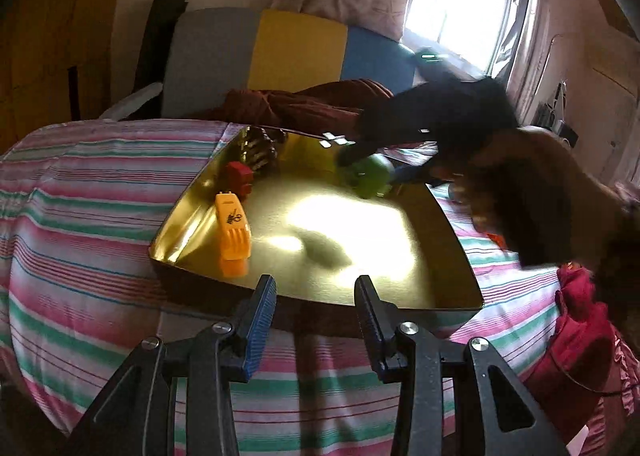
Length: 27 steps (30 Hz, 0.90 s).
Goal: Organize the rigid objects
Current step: 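Carry the white-green plug into the gold tray and open the right tool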
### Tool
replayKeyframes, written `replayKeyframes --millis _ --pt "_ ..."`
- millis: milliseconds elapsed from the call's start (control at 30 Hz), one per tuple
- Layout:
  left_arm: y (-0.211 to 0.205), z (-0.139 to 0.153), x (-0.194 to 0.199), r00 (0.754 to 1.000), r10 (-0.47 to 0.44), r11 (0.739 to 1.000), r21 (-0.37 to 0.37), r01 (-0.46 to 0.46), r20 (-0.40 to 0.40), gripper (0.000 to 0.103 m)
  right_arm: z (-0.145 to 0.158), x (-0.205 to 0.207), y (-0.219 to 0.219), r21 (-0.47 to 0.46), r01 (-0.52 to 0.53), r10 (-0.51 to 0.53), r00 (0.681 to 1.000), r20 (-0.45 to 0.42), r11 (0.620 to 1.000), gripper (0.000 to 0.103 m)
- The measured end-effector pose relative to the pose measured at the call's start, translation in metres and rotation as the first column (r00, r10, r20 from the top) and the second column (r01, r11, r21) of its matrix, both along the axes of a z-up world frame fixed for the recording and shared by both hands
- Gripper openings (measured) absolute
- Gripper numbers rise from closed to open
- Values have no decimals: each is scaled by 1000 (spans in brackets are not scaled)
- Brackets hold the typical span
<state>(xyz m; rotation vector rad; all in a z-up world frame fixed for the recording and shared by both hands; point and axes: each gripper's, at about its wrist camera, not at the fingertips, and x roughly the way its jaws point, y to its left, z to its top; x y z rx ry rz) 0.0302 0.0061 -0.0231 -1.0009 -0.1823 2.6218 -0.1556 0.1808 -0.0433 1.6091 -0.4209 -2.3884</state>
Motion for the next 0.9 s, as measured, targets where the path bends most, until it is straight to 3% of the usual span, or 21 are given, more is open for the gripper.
replayKeyframes --millis 167,300,500,567,667,900 --pt "-6 -1 -1 1000 9 1000 6 -9 -1 41 -6 -31 -33 159 -22 29 999 -38 987 55" --pt "-12 -2 -3 999 30 999 19 -30 13 41 -13 -46 -59 368 -70 105 992 -76 927 55" --pt "-16 -3 -7 999 47 999 22 -47 14 41 -26 -61 -73 524 -51 128 985 -112 850 56" --pt "-15 -2 -6 999 45 999 18 -45 14 41 -28 -62 -72 521 -45 126 985 -120 852 58" --pt "-14 -2 -4 999 43 999 16 -43 7 41 -20 -56 -67 452 -48 131 979 -154 891 78" --pt "-7 -2 -1 1000 30 1000 3 -30 4 41 5 -25 -25 213 -2 45 980 -194 977 80"
